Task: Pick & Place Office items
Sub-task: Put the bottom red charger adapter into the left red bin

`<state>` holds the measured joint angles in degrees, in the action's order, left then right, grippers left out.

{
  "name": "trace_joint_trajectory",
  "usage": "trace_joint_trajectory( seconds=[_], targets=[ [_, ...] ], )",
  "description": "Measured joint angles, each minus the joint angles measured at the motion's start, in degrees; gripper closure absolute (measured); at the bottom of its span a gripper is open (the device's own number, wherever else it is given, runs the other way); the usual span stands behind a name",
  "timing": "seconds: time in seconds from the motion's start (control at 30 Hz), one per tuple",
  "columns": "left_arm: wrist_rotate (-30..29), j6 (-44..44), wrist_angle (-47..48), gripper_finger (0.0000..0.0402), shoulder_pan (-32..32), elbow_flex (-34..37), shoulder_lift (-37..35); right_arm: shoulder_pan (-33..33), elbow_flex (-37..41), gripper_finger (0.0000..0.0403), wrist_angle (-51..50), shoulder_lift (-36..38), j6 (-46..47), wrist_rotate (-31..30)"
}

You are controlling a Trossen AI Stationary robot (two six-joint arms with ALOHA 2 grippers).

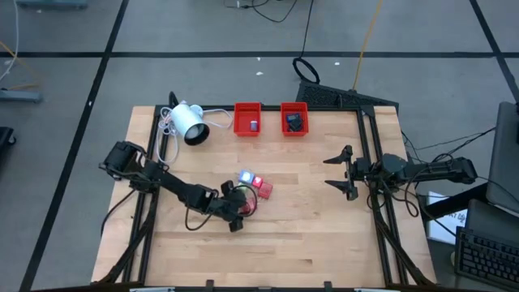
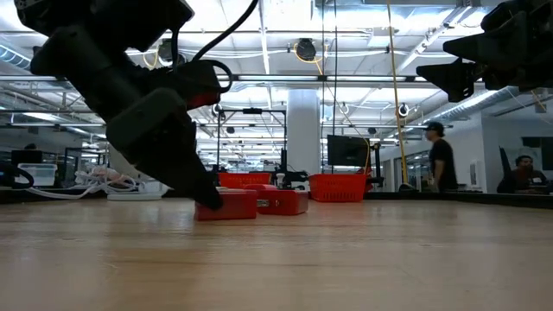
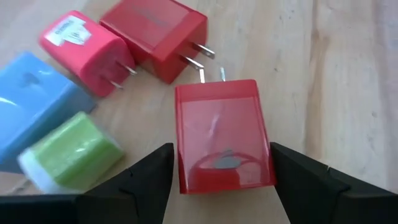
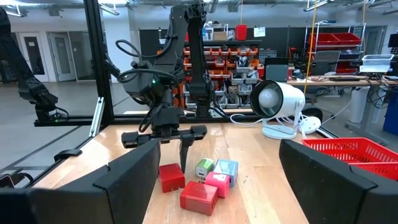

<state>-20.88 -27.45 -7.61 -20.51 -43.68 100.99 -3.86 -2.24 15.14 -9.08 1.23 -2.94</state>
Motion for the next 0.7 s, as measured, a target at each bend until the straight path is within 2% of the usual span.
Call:
trace_joint_trajectory(
  seconds=[0.13,0.5,0.7],
  targets=[
    [-2.8,0.0,0.0,0.0144,0.0,0.0,0.0,0.0,0.0,0.0083,0.0,0.0,0.0,0.0],
    [-0.6,0.1,0.2,0.0144,0.0,0.0,0.0,0.0,0.0,0.0083,0.0,0.0,0.0,0.0],
    [-1.8,-1.7,1.8,0.0144,0.0,0.0,0.4,0.0,0.0,0.0083,0.0,0.0,0.0,0.0]
  ],
)
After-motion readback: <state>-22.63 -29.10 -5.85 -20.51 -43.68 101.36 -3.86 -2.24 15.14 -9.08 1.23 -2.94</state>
